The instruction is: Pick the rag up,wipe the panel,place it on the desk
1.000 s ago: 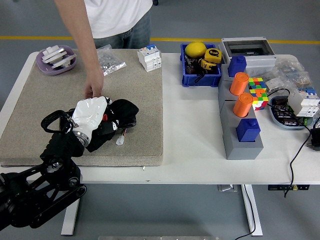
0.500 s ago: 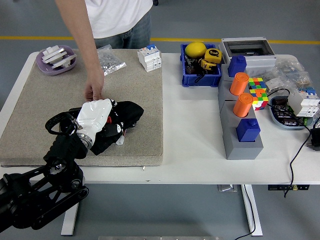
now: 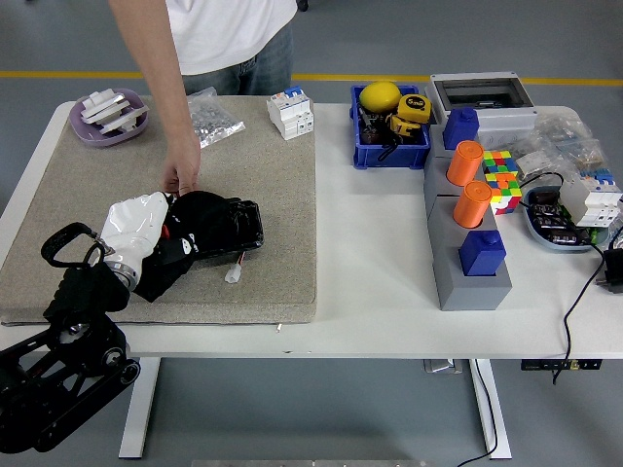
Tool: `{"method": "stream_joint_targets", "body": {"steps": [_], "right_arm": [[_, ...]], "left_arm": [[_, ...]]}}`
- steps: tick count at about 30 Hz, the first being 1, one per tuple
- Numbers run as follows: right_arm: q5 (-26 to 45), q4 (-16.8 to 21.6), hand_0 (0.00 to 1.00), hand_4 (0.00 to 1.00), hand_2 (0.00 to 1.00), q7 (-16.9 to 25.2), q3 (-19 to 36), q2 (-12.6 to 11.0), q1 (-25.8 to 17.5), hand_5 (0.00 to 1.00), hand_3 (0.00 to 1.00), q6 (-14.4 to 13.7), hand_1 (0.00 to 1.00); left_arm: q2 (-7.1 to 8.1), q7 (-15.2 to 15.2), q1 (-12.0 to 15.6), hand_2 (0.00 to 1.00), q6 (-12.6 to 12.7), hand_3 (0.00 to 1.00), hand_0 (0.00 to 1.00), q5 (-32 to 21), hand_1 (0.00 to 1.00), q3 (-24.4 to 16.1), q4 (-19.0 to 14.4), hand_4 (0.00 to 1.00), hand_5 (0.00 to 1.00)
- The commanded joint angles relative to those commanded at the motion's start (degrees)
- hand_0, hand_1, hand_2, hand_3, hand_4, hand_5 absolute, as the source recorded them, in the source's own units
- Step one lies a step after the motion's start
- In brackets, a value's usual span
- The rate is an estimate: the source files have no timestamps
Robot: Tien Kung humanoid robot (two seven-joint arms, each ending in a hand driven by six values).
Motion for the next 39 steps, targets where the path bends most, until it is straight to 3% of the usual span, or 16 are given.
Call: {"method": "stream_joint_targets", "body": {"steps": [10,25,34,39], "right_arm": [[0.28,0.0,0.709,0.998,0.633,0.13,0.25,0.05,-0.28,0.556,0.62,0.03,0.501],[0.69,0.0,0.71,0.998,0.633,0.24,0.1,-0.03,-0.15,0.557,0.62,0.08,0.501],[0.99,0.0,0.71,0.998,0.632,0.26,-0.19,0.05,0.06,0.558,0.62,0.03,0.501],[1.41,0.0,0.709,0.998,0.633,0.26,-0.76,0.13,0.24,0.558,0.62,0.08,0.501]], "left_arm": [[1.53,0.0,4.42,0.479,-0.07,0.407,0.202,1.55,0.122,-6.51,-0.15,0.123,0.002],[2.78,0.0,6.78,0.476,-0.33,0.405,0.201,2.81,0.121,-12.68,0.85,0.119,0.002],[2.96,0.0,6.5,0.475,0.06,0.405,0.203,2.19,0.121,-15.41,3.92,0.119,0.002],[2.43,0.0,4.86,0.474,0.78,0.405,0.201,0.74,0.121,-15.95,7.02,0.118,0.002]]}}
